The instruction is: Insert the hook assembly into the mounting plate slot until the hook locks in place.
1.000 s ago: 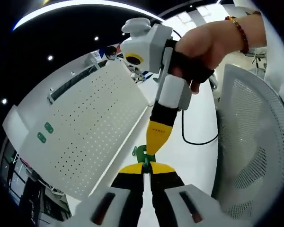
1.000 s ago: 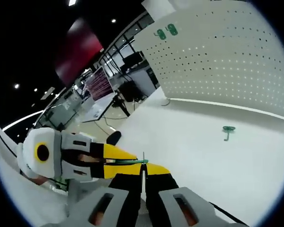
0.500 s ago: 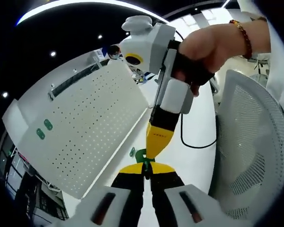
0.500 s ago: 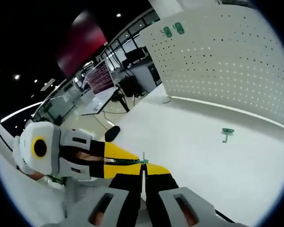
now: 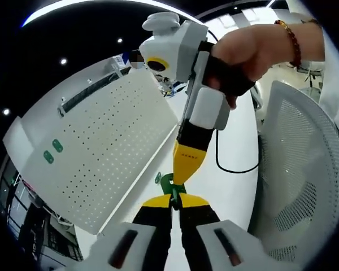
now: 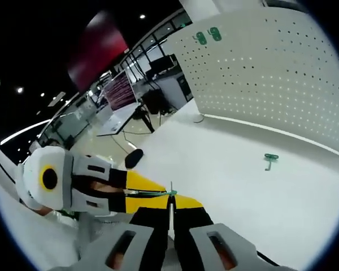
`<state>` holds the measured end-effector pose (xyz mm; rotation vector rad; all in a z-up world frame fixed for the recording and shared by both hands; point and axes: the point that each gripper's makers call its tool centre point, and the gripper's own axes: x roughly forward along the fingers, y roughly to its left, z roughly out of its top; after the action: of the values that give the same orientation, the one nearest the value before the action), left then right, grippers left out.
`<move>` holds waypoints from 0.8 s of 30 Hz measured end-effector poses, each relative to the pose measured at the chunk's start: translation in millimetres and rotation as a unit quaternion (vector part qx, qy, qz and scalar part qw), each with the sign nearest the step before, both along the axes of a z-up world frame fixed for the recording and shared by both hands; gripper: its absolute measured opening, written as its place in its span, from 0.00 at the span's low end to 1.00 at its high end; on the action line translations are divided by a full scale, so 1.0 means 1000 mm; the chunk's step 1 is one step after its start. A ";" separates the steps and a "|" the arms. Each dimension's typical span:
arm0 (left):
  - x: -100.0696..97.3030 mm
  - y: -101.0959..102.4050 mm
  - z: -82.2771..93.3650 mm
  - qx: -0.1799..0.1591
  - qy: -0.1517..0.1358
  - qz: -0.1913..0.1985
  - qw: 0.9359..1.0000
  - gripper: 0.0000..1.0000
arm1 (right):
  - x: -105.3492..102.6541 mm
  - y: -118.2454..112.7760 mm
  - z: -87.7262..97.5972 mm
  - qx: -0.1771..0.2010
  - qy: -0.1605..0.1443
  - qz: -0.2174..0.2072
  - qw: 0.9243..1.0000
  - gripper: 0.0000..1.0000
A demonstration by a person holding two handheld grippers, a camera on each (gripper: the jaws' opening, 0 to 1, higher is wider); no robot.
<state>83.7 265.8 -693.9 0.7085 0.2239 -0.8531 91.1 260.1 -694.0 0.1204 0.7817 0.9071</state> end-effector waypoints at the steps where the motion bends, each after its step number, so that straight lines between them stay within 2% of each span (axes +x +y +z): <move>1: 0.000 0.000 0.000 0.000 0.001 0.002 1.000 0.03 | 0.000 0.000 0.000 0.000 -0.001 -0.001 1.000 0.00; 6: 0.004 0.001 0.003 -0.005 0.000 0.013 1.000 0.03 | 0.003 0.001 0.003 -0.001 -0.024 0.008 1.000 0.00; 9: 0.009 0.002 0.010 -0.022 -0.006 0.020 1.000 0.02 | 0.003 -0.001 0.007 0.007 -0.026 0.007 1.000 0.01; 13: 0.015 0.002 0.016 -0.027 -0.010 0.028 0.999 0.02 | 0.006 -0.004 0.012 0.014 -0.039 0.002 0.999 0.07; 16: 0.018 0.003 0.018 -0.035 -0.006 0.035 0.999 0.02 | 0.007 -0.006 0.015 0.018 -0.045 0.000 0.999 0.07; 18: 0.020 0.004 0.018 -0.051 0.008 0.044 0.998 0.02 | 0.007 -0.007 0.017 0.021 -0.049 0.000 0.999 0.07; 19: 0.019 0.002 0.020 -0.072 0.020 0.047 0.996 0.03 | 0.007 -0.007 0.018 0.023 -0.055 0.006 0.998 0.07; 20: 0.020 0.003 0.021 -0.076 0.022 0.050 0.996 0.03 | 0.006 -0.006 0.020 0.029 -0.062 0.012 0.998 0.08; 22: 0.023 0.004 0.022 -0.075 0.022 0.055 0.995 0.03 | 0.005 -0.009 0.020 0.031 -0.058 0.007 0.998 0.08; 24: 0.026 0.004 0.023 -0.081 0.023 0.062 0.995 0.03 | 0.007 -0.012 0.021 0.030 -0.076 0.008 0.997 0.09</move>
<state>109.2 270.0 -671.1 0.5186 0.2354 -0.7593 98.2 248.0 -672.9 0.0965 0.6146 0.9439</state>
